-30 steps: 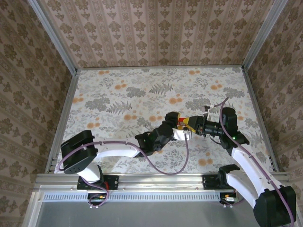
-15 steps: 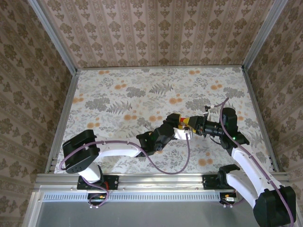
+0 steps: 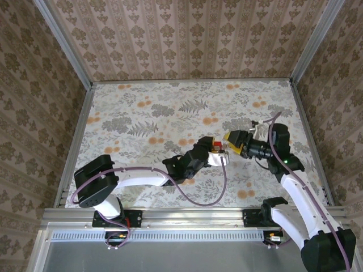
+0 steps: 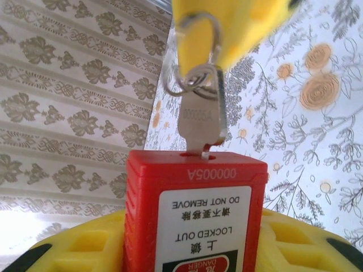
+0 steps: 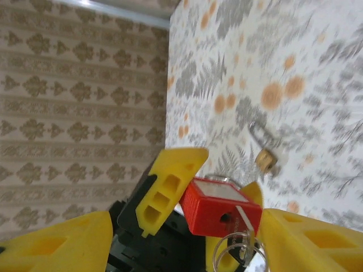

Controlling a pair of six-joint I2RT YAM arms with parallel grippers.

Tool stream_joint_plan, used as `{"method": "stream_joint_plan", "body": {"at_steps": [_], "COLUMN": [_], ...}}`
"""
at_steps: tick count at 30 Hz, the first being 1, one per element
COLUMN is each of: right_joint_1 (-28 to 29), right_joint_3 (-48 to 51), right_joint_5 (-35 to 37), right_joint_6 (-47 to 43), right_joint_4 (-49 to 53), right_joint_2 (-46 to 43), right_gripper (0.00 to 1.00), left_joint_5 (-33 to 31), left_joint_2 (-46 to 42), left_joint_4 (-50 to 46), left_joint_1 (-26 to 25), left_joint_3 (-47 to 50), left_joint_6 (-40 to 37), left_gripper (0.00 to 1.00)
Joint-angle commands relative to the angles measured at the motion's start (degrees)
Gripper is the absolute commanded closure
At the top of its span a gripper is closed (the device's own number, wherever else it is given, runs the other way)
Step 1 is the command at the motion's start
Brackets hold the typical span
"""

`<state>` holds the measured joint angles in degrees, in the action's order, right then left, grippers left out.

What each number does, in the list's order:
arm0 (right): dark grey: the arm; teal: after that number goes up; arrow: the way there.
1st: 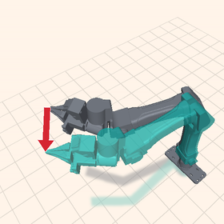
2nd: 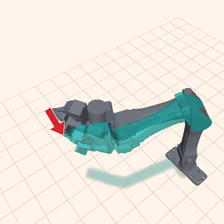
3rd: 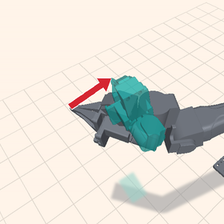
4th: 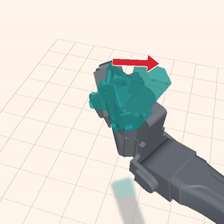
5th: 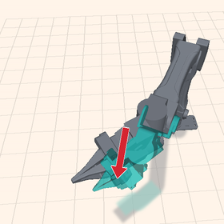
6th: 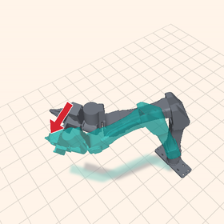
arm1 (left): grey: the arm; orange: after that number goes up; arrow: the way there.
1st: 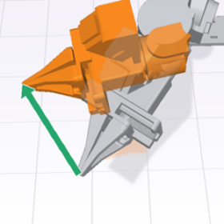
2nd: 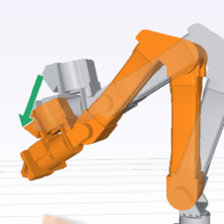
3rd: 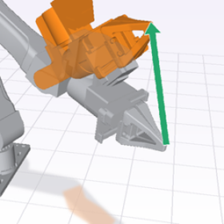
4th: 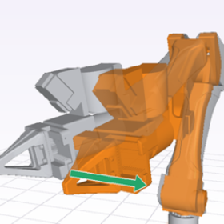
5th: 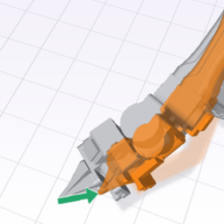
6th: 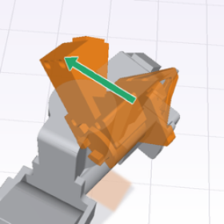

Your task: Unlock with the key

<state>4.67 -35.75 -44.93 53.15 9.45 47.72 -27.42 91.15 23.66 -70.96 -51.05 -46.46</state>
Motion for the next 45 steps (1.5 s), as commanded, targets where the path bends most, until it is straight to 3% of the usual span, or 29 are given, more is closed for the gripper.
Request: {"method": "stream_joint_plan", "body": {"at_steps": [1, 6, 17, 34, 45], "right_joint_1": [-3.2, -5.4, -8.1, -11.3, -12.0], "right_joint_3": [-5.2, -4.7, -0.6, 4.4, 5.5], "right_joint_5": [6.4, 9.0, 12.0, 9.2, 9.1], "right_joint_6": [-5.2, -7.6, -7.1, -7.3, -7.2], "right_joint_4": [6.6, 10.1, 10.1, 7.0, 5.3], "right_joint_2": [-0.9, -4.3, -6.0, -5.9, -4.1], "right_gripper": [0.29, 0.27, 0.27, 0.27, 0.27], "left_joint_5": [5.0, 13.5, 22.7, 32.1, 34.4], "left_joint_2": [-4.4, -6.6, 0.4, 13.1, 18.4], "left_joint_4": [-6.4, -13.1, -19.6, -20.9, -26.1], "left_joint_1": [2.0, 6.3, 9.0, 11.6, 13.0], "left_joint_3": [-0.8, -0.7, -4.1, -9.9, -14.4], "left_joint_6": [6.7, 14.4, 18.1, 18.7, 17.1], "left_gripper": [0.71, 0.71, 0.70, 0.71, 0.72]}}
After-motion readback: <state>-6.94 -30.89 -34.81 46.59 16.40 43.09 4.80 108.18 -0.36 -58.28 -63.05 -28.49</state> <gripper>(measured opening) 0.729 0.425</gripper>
